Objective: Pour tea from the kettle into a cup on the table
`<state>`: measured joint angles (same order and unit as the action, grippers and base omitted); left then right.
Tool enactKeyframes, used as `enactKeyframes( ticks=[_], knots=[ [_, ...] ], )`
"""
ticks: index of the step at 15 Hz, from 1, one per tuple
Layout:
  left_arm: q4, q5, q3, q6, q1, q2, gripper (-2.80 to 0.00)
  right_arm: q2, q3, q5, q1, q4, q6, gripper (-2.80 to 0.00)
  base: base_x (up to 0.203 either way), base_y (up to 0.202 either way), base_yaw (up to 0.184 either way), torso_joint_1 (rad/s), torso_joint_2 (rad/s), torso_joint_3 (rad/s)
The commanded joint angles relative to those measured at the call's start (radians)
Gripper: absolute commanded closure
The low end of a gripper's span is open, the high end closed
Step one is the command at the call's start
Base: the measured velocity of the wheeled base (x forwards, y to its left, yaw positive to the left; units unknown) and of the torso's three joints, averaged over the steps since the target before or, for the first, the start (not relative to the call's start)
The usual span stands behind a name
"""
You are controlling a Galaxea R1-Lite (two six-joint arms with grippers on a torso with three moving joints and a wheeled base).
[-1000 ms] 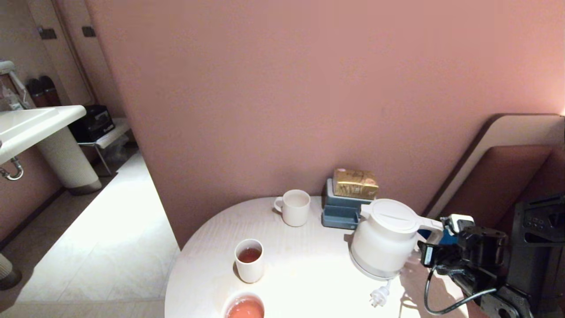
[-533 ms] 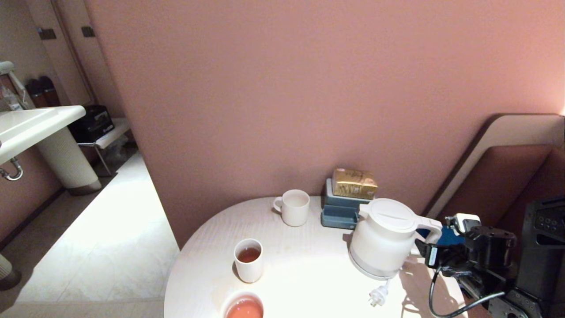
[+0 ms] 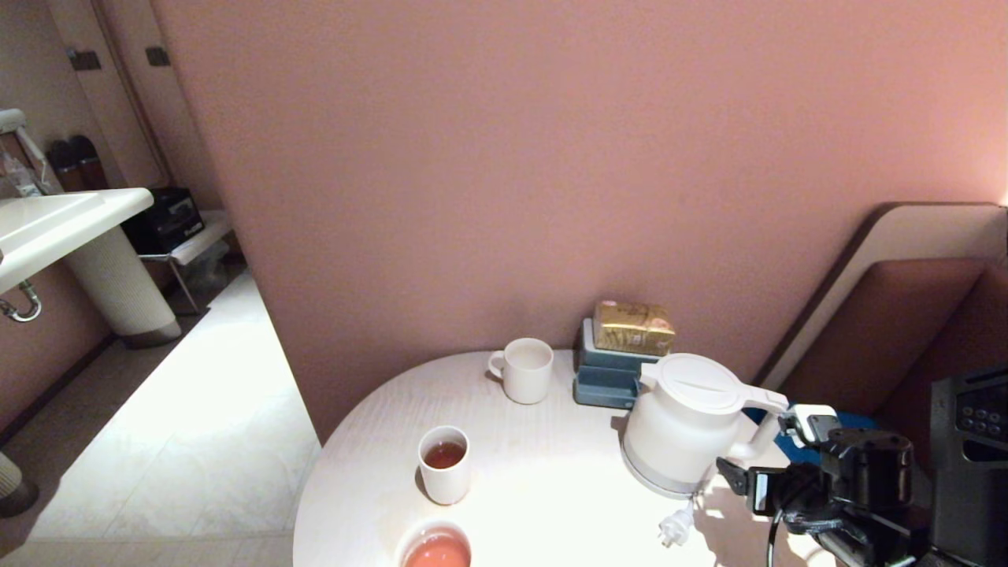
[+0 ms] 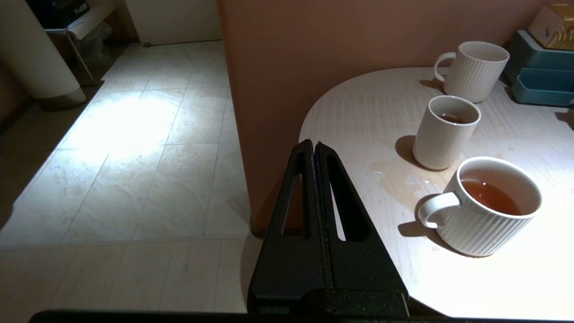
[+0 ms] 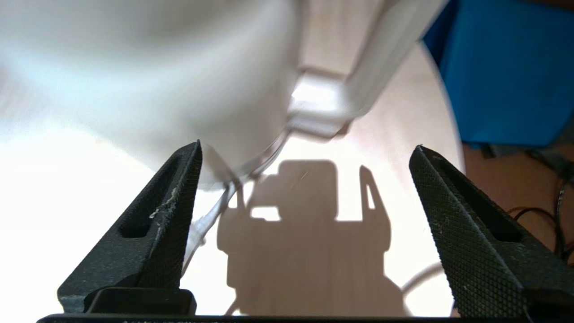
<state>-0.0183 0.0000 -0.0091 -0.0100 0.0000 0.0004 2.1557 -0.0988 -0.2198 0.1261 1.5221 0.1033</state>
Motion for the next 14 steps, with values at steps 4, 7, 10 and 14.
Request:
enactKeyframes(
  ticks=[4,7,10,14],
  knots=[
    [0.001,0.000,0.000,-0.001,0.000,0.001,0.00,-0.036,0.027,-0.010,0.013,0.044,-0.005,0.00,0.000,0.000,0.000,0.000,0.00,0.000],
    [0.001,0.000,0.000,-0.001,0.000,0.001,0.00,-0.071,0.044,-0.010,0.015,0.044,-0.011,-2.80,0.000,0.000,0.000,0.000,0.00,0.000],
    [0.000,0.000,0.000,-0.001,0.000,0.001,0.00,-0.112,0.076,-0.007,0.034,0.044,-0.020,-2.80,0.000,0.000,0.000,0.000,0.00,0.000],
    [0.000,0.000,0.000,-0.001,0.000,0.001,0.00,-0.165,0.099,-0.015,0.070,0.044,-0.022,-2.80,0.000,0.000,0.000,0.000,0.00,0.000]
  ],
)
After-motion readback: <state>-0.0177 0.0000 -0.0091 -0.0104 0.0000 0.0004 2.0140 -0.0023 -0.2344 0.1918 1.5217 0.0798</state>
